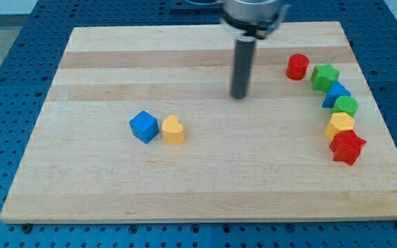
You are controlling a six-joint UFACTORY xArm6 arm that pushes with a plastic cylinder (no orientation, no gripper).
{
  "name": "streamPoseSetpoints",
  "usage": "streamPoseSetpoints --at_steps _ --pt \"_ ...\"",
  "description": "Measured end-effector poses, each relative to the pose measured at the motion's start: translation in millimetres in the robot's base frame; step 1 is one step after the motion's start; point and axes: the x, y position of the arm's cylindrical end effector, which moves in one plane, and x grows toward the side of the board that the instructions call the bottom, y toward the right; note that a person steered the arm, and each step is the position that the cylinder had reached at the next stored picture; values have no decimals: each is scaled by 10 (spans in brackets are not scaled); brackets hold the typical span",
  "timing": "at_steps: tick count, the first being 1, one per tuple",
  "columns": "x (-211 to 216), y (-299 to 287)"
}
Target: Move the yellow heart to the bottom right of the blue cube
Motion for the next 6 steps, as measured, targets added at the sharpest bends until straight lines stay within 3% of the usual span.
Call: streamPoseSetpoints --at_steps 1,3,4,6 --pt "278 -656" --pt "946 -1281" --pt "1268 -1206" --pt "1373 -531"
